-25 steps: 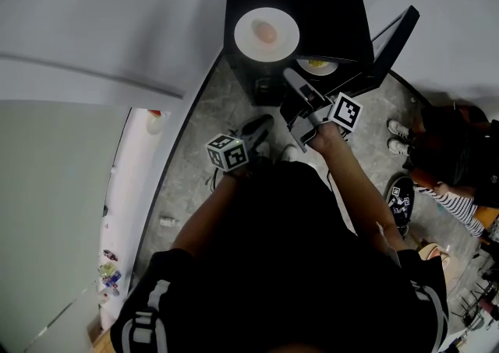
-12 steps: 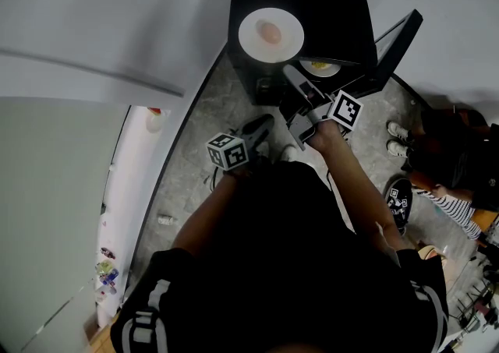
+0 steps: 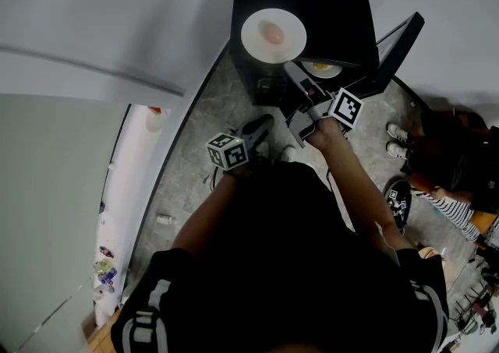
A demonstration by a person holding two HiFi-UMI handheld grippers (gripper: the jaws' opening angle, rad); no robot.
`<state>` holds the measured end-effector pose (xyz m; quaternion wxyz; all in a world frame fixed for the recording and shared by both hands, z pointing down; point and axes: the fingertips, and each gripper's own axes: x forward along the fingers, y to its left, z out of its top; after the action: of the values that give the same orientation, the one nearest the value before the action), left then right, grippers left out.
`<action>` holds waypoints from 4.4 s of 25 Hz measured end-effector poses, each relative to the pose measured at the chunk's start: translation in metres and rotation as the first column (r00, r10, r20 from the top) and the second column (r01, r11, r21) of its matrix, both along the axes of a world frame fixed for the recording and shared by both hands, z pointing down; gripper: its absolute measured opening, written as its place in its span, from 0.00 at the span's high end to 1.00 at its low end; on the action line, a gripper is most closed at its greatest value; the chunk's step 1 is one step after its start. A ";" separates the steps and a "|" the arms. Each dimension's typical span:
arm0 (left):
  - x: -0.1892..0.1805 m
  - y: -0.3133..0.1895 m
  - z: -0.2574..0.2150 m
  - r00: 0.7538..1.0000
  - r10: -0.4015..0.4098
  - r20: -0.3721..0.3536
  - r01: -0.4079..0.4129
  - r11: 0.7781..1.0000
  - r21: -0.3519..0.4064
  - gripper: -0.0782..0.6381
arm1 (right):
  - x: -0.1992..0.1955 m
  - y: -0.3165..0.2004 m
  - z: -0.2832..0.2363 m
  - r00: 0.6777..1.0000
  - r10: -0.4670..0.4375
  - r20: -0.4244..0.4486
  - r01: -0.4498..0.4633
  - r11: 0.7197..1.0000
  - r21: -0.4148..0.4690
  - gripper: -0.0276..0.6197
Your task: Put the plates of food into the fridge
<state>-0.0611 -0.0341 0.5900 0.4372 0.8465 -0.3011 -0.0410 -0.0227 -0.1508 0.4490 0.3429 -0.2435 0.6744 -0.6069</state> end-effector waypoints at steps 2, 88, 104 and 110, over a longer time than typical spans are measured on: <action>-0.001 -0.001 0.002 1.000 -0.002 -0.001 0.002 1.000 -0.004 0.86 | 0.000 -0.003 0.001 1.000 0.005 0.001 -0.005 1.000 -0.007 0.71; 0.006 0.025 -0.005 0.999 0.046 -0.016 -0.046 0.999 0.005 0.86 | -0.006 0.044 0.001 0.997 -0.078 -0.006 0.077 0.996 -0.047 0.89; 0.003 0.042 -0.010 0.998 0.065 -0.007 -0.065 0.998 0.009 0.86 | 0.000 0.088 -0.011 0.996 -0.090 0.005 0.090 0.996 -0.013 0.89; -0.002 0.033 -0.001 0.998 0.055 -0.001 -0.055 0.998 -0.003 0.86 | 0.003 0.090 0.001 0.995 -0.096 0.008 0.096 0.995 -0.025 0.89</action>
<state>-0.0629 -0.0013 0.5891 0.4395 0.8539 -0.2773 -0.0288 -0.0197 -0.0611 0.4495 0.3126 -0.2129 0.6763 -0.6321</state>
